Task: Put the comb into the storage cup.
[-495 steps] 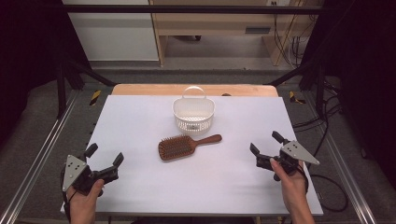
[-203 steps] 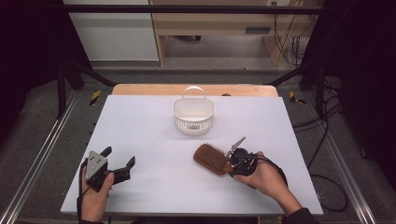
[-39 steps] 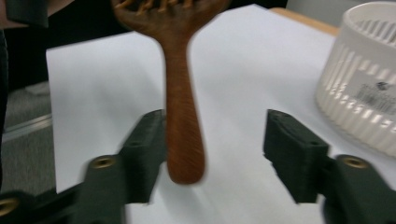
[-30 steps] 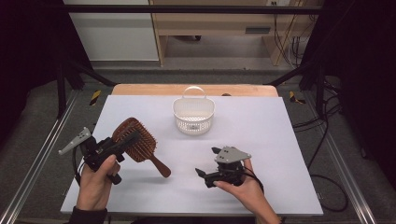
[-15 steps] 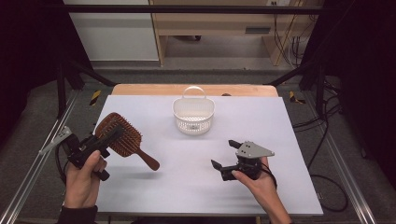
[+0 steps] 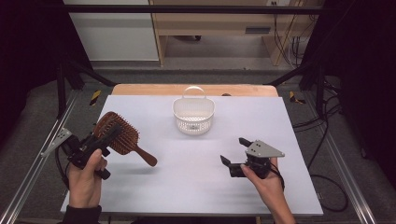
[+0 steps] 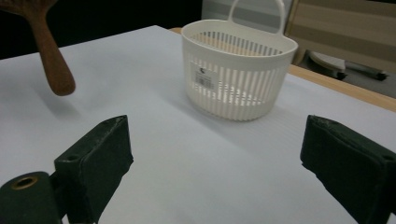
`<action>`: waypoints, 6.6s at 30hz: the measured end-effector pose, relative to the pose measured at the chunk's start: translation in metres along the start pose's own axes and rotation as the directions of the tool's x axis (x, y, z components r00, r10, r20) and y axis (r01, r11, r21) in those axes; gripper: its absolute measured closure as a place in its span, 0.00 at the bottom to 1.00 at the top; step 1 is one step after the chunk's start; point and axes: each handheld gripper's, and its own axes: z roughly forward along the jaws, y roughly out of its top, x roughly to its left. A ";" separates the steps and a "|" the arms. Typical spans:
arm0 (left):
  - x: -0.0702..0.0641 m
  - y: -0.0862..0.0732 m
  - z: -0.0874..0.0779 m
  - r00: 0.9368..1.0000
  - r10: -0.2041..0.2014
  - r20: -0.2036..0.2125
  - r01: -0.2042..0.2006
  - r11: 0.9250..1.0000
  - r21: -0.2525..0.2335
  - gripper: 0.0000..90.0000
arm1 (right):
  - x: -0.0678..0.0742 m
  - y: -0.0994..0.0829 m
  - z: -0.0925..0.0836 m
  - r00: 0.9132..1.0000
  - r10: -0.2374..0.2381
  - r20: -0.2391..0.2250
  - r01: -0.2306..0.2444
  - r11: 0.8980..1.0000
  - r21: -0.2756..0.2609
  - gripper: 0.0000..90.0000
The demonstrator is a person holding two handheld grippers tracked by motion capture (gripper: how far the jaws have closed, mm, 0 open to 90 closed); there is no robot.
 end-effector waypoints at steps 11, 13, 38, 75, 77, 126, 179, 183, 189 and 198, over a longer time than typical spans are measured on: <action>-0.017 -0.009 0.009 1.000 0.029 -0.012 -0.028 0.999 0.016 0.58 | -0.008 -0.022 0.004 0.999 0.009 0.053 -0.009 1.000 -0.008 0.11; -0.020 -0.010 0.012 1.000 0.024 -0.010 -0.024 1.000 0.015 0.58 | -0.006 -0.021 0.008 0.999 0.010 0.033 -0.010 1.000 -0.005 0.10; -0.092 0.046 0.091 0.995 0.084 0.047 -0.084 0.996 -0.007 0.58 | -0.005 -0.017 0.005 0.998 0.051 0.023 -0.050 0.998 -0.030 0.06; -0.119 0.073 0.177 0.995 0.099 0.019 -0.098 0.995 -0.028 0.57 | -0.005 -0.026 -0.005 0.997 0.029 0.069 -0.029 1.000 -0.003 0.05; -0.121 0.074 0.180 0.996 0.087 0.023 -0.086 0.995 -0.041 0.57 | -0.005 -0.026 -0.004 0.997 0.032 0.069 -0.031 0.999 -0.003 0.05; -0.127 0.048 0.220 0.989 0.146 -0.040 -0.146 0.989 -0.005 0.57 | -0.001 -0.022 -0.001 1.000 0.017 0.026 -0.016 1.000 -0.008 0.05; -0.099 -0.017 0.262 0.983 0.156 -0.101 -0.150 0.986 0.065 0.57 | -0.001 -0.023 -0.001 1.000 0.022 0.007 -0.022 1.000 -0.007 0.05; -0.098 -0.021 0.262 0.982 0.155 -0.106 -0.149 0.987 0.068 0.57 | -0.001 -0.023 0.000 1.000 0.022 0.006 -0.022 1.000 -0.007 0.05; -0.097 -0.027 0.262 0.984 0.145 -0.103 -0.138 0.988 0.067 0.57 | -0.001 -0.024 0.000 1.000 0.021 0.005 -0.021 1.000 -0.005 0.05; -0.098 -0.035 0.264 0.982 0.158 -0.104 -0.151 0.985 0.078 0.57 | -0.001 -0.024 0.000 1.000 0.020 0.005 -0.020 1.000 -0.005 0.05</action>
